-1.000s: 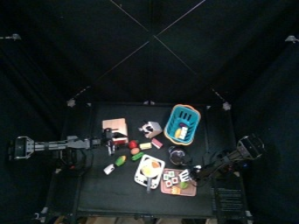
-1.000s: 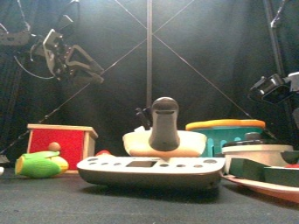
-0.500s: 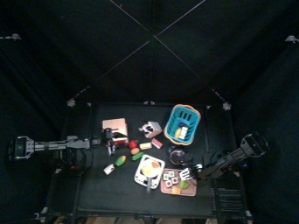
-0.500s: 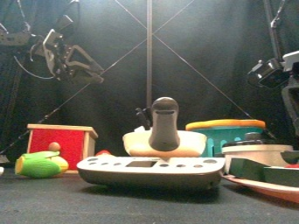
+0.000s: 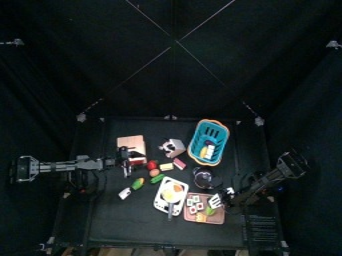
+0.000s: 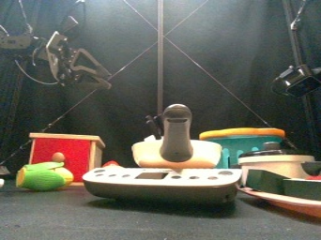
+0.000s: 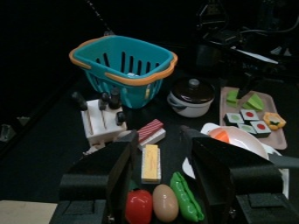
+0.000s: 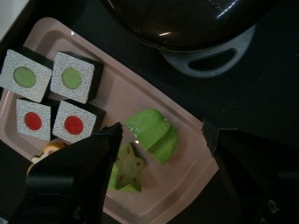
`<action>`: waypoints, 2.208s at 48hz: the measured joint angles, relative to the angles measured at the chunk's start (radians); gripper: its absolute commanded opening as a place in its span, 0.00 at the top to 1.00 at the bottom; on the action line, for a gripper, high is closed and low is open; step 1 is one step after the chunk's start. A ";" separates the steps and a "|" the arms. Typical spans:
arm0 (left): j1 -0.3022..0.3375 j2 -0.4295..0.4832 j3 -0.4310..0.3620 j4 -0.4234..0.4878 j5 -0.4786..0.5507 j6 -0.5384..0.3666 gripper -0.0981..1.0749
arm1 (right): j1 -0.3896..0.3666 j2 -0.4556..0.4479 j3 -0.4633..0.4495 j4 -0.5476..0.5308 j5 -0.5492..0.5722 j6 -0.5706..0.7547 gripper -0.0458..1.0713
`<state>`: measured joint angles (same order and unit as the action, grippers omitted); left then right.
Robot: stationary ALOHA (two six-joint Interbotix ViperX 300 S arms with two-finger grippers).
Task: Grab starfruit bottom
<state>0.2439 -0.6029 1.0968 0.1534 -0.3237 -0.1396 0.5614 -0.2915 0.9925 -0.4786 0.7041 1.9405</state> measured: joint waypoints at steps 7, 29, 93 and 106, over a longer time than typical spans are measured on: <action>0.002 0.000 0.002 0.000 0.000 0.002 0.22 | 0.005 0.015 0.006 -0.005 -0.017 0.000 0.05; 0.002 -0.002 0.003 0.000 0.000 0.002 0.22 | 0.012 0.054 0.015 -0.009 -0.049 -0.002 0.05; 0.002 -0.002 0.005 0.000 0.000 0.002 0.22 | 0.017 -0.014 -0.020 -0.049 -0.043 0.000 0.32; 0.002 0.000 0.005 0.002 0.000 0.002 0.22 | 0.014 -0.020 -0.032 -0.092 -0.040 0.000 0.32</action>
<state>0.2454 -0.6029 1.1014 0.1549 -0.3237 -0.1381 0.5752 -0.3114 0.9603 -0.5706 0.6642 1.9405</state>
